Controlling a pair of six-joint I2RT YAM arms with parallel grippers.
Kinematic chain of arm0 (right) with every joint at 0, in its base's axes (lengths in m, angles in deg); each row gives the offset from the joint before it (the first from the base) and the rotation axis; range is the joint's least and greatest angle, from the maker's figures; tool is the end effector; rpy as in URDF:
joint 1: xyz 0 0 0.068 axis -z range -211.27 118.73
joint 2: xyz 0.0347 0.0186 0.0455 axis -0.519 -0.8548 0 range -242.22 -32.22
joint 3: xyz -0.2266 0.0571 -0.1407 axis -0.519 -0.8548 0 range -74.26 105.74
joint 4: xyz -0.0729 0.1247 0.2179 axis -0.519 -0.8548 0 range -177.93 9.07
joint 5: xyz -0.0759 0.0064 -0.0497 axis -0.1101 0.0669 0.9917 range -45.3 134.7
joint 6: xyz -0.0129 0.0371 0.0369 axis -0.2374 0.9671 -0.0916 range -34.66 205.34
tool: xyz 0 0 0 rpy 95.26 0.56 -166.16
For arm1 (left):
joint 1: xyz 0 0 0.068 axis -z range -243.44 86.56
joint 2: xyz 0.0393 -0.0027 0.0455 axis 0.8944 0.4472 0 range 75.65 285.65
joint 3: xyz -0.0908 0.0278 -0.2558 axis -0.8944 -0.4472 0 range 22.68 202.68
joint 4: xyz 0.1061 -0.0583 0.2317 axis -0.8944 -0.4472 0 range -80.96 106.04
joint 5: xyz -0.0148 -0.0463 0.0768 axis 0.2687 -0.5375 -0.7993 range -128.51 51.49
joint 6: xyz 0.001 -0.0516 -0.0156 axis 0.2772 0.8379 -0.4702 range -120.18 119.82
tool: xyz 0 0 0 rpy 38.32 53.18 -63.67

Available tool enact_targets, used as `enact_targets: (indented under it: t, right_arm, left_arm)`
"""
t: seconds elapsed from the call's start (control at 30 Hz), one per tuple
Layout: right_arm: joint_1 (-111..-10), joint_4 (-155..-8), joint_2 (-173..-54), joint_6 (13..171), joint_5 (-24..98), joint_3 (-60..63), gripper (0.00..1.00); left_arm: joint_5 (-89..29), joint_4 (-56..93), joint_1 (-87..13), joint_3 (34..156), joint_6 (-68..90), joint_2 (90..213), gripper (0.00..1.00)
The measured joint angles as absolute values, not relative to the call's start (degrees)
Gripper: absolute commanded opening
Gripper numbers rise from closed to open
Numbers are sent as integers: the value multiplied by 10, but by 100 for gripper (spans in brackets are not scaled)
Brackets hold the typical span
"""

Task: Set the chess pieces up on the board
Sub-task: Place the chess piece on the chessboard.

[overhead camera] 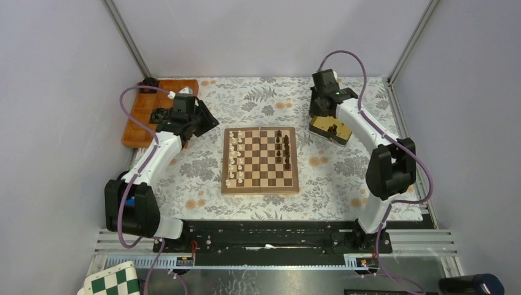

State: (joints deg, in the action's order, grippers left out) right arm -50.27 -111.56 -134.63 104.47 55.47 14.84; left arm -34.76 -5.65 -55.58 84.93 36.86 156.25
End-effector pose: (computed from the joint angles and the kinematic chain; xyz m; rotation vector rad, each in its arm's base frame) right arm 0.3874 0.1264 0.2976 0.0956 2.3218 0.1155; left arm 0.3089 -0.0449 0.2834 -0.5491 2.2490 -0.4818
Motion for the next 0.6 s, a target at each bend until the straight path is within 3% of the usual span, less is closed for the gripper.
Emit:
enact_targets:
  t: [0.6]
  right_arm:
    - [-608,-1163,-1486,1034,545,257,1]
  left_arm:
    - [-347,-54,-545,824,379,1546,50]
